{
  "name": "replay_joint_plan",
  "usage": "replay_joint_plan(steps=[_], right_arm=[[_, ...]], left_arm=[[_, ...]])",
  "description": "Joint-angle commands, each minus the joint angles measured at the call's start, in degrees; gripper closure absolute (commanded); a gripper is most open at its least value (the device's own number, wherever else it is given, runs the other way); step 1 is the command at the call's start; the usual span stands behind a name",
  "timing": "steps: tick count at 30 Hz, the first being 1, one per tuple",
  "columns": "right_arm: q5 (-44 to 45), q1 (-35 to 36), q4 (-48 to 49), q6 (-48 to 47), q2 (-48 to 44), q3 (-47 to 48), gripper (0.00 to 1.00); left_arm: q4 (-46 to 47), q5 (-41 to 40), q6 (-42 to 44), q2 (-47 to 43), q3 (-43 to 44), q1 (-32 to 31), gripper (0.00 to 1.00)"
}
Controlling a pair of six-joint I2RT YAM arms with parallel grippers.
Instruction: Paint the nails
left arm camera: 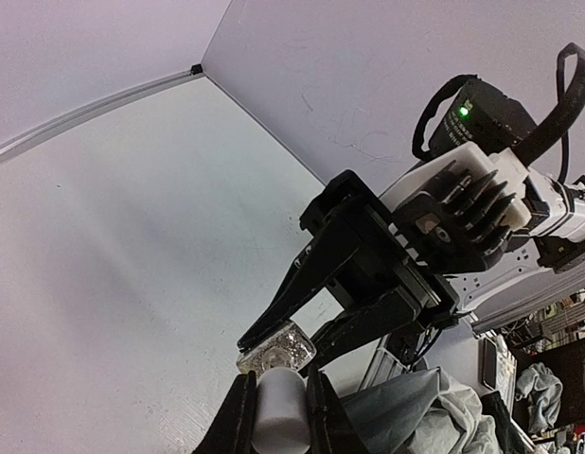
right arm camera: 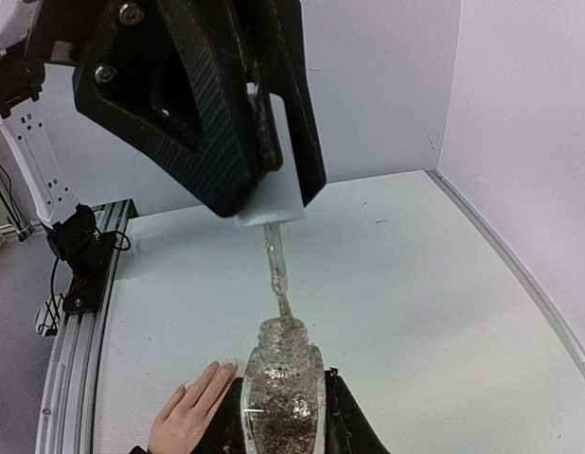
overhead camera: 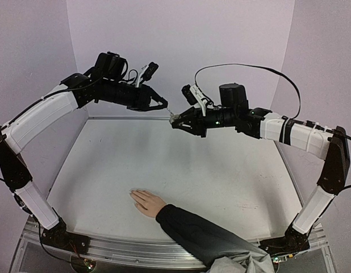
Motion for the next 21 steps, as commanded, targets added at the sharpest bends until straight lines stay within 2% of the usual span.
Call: replay_joint_plan(steps=[1, 11, 15, 21], right_arm=[[-1.49, 0.38, 2.38, -0.35, -0.04, 1.82, 1.00], [1.59, 0.47, 4.26, -0.02, -3.08, -1.43, 1.00], [6.93, 0.47, 5.93, 0.44, -7.37, -5.26, 1.00], [14.35, 0.46, 8.03, -0.13, -15.42, -12.35, 1.00]], left_arm=[[1.30, -0.90, 1.75, -3.87, 0.54, 0.45, 1.00], [0.48, -2.01, 1.64, -6.77, -2.85, 1.69, 1.00], [-0.65, -0.58, 0.41, -9.84, -8.14, 3.24, 1.00], [-0.94, 0.23, -2.93, -17.08, -21.97, 5.10, 1.00]])
